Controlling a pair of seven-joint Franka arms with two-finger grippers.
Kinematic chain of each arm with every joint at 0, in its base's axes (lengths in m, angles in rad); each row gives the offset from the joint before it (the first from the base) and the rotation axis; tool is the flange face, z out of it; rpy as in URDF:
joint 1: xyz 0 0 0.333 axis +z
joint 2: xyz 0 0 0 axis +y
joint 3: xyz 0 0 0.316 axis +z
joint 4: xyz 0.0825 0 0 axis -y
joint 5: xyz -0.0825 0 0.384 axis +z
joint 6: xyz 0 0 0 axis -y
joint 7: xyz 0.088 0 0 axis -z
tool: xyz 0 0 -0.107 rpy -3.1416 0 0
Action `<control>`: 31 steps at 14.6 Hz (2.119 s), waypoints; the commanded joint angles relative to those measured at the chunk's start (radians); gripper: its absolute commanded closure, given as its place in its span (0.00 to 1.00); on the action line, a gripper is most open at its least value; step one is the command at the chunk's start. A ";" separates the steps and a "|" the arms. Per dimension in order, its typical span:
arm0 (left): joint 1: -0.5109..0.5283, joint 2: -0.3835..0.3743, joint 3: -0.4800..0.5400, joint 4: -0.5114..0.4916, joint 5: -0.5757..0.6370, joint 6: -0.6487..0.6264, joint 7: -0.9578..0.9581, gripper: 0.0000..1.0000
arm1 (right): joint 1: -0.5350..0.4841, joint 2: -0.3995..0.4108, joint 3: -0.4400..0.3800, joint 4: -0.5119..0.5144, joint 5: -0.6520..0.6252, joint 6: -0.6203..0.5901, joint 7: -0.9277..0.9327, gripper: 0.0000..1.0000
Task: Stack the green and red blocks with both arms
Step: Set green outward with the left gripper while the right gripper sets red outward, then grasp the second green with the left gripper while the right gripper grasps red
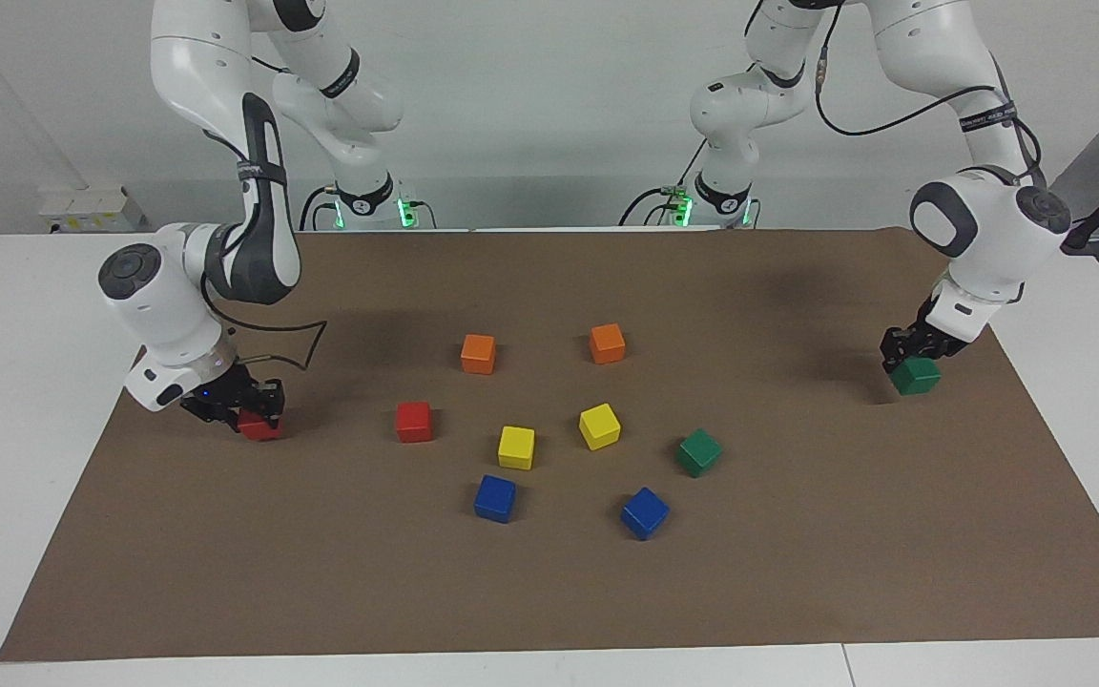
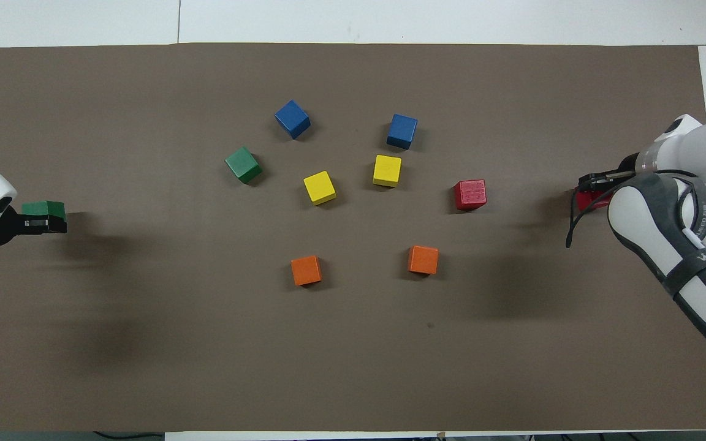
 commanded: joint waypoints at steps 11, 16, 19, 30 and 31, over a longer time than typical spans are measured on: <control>0.007 0.051 -0.010 -0.021 -0.008 0.086 0.039 0.47 | -0.023 -0.016 0.010 -0.047 0.008 0.035 0.023 0.60; 0.007 0.052 -0.010 -0.014 -0.008 0.080 0.040 0.00 | -0.022 -0.019 0.009 -0.044 -0.004 0.048 0.009 0.00; 0.007 0.051 -0.010 -0.006 -0.008 0.070 0.040 0.00 | -0.009 -0.031 0.009 0.021 -0.004 -0.048 0.017 0.00; -0.379 0.120 -0.010 0.367 -0.006 -0.235 -0.624 0.00 | 0.279 -0.051 0.016 0.266 0.007 -0.305 0.452 0.00; -0.412 0.120 -0.010 0.368 -0.003 -0.224 -0.759 0.00 | 0.299 -0.052 0.016 0.253 0.007 -0.289 0.490 0.00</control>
